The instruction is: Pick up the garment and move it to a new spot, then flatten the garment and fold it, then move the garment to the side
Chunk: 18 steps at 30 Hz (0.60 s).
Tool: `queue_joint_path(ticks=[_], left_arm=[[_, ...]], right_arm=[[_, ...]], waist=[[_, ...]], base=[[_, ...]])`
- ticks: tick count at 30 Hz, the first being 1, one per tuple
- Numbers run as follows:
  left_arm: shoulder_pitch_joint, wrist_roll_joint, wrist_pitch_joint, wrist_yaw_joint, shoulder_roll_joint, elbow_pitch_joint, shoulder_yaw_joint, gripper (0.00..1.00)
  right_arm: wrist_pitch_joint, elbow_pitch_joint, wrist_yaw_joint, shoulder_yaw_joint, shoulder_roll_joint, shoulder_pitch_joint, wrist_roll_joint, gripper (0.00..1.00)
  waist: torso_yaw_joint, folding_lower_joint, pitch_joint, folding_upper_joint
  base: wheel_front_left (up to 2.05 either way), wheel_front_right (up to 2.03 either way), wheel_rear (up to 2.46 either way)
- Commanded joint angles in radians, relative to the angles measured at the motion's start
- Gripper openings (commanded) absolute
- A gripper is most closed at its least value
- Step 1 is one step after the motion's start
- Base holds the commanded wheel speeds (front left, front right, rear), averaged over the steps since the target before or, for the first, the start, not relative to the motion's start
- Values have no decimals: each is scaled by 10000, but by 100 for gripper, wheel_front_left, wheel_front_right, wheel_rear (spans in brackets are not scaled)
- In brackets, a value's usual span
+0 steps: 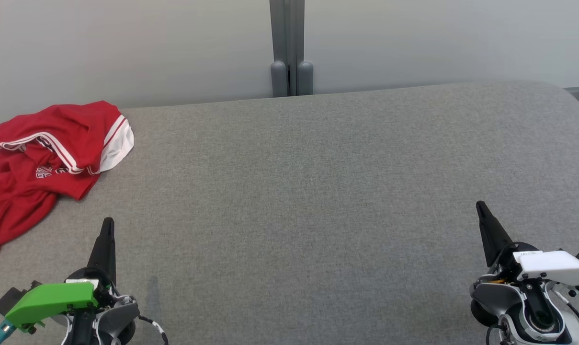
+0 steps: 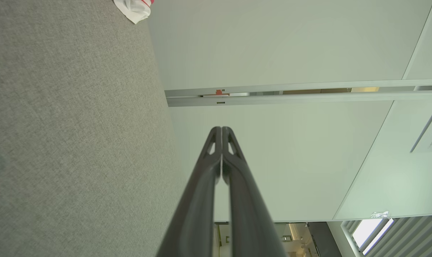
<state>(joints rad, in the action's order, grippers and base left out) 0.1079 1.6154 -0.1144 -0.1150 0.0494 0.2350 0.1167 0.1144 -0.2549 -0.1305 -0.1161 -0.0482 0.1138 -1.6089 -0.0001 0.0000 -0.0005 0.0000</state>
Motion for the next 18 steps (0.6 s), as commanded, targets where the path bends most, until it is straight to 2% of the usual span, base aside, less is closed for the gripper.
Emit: queue_joint_path(ticks=[1, 14, 15, 18], left_arm=[[125, -80, -38, -59, 20, -10, 27, 0], [125, -81, -38, -59, 20, -10, 27, 0], [0, 0, 0, 0, 0, 0, 0, 100], [-142, 0, 27, 9, -48, 185, -39, 100]], right_arm=[[49, 32, -4, -11, -41, 122, -44, 0], [49, 33, -4, -11, -41, 122, -44, 0], [0, 0, 0, 0, 0, 0, 0, 100], [-24, -181, 4, 23, 53, -148, 7, 100]], waist=[[0, 0, 0, 0], [0, 0, 0, 0], [0, 0, 0, 0], [0, 0, 0, 0]], base=[[0, 0, 0], [0, 0, 0], [0, 0, 0], [0, 0, 0]])
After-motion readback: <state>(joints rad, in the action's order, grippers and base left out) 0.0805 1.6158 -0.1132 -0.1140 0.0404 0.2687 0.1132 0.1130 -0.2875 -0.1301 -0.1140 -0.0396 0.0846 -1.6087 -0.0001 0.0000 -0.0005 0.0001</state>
